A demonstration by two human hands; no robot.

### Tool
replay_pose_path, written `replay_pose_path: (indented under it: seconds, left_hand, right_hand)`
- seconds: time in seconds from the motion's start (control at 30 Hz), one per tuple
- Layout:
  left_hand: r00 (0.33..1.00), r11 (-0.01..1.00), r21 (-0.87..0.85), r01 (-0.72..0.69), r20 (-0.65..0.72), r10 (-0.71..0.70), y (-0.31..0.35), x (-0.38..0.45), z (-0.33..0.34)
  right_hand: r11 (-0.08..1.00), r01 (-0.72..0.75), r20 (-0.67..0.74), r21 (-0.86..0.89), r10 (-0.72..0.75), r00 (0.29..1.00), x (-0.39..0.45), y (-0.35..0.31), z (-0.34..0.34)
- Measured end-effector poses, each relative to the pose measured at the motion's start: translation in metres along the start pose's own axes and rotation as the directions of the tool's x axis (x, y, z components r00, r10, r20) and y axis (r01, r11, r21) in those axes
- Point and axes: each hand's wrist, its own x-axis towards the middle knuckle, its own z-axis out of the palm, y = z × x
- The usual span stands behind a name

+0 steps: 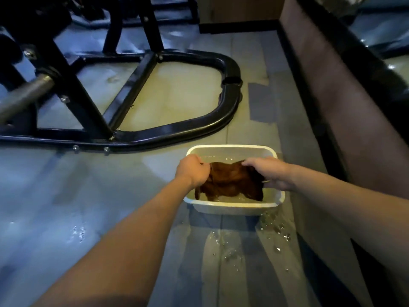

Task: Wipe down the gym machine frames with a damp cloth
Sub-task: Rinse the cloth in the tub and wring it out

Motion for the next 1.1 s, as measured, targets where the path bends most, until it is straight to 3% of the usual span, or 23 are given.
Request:
replay_pose_path:
  seconds: [0.2,0.3,0.37,0.43,0.57,0.73,0.83,0.93,1.1]
  left_hand:
    - [0.988,0.985,0.17,0.022,0.146,-0.047,-0.012,0.006,0.016]
    - [0.941,0.969,0.245,0.008,0.327,-0.09,-0.012,0.005,0.02]
    - [0.919,0.961,0.276,-0.009,0.381,-0.101,-0.014,0.01,0.023]
    - [0.938,0.962,0.267,-0.049,0.343,-0.047,-0.013,0.014,0.024]
    - [0.99,0.981,0.168,-0.099,0.118,0.08,-0.006,0.011,0.017]
    - [0.927,0.93,0.291,-0.223,0.358,0.11,0.034,0.014,-0.002]
    - [0.912,0.936,0.284,-0.209,0.402,0.082,0.034,0.014,0.005]
    - [0.926,0.925,0.271,-0.265,0.338,0.166,0.013,0.017,0.019]
    - [0.927,0.866,0.33,-0.375,0.131,0.351,0.015,0.023,0.008]
  right_hand:
    - [0.993,-0.11,-0.089,-0.044,0.106,0.99,0.008,0.003,0.012]
    - [0.999,-0.035,-0.129,-0.008,0.033,0.991,0.017,0.009,0.018]
    - [0.994,0.069,-0.172,-0.079,-0.081,0.982,0.027,0.008,0.016]
    - [0.972,0.167,-0.152,-0.163,-0.192,0.97,0.03,0.0,0.013]
    - [0.907,0.29,0.054,-0.306,-0.288,0.956,0.024,-0.016,0.01]
    - [0.867,0.349,0.154,-0.356,-0.314,0.937,0.005,-0.023,0.009]
    - [0.858,0.353,0.139,-0.372,-0.325,0.935,0.008,-0.029,-0.003]
    - [0.823,0.36,0.03,-0.438,-0.387,0.921,0.013,-0.03,-0.013]
    - [0.686,0.507,-0.191,-0.522,-0.673,0.714,0.004,-0.018,-0.008]
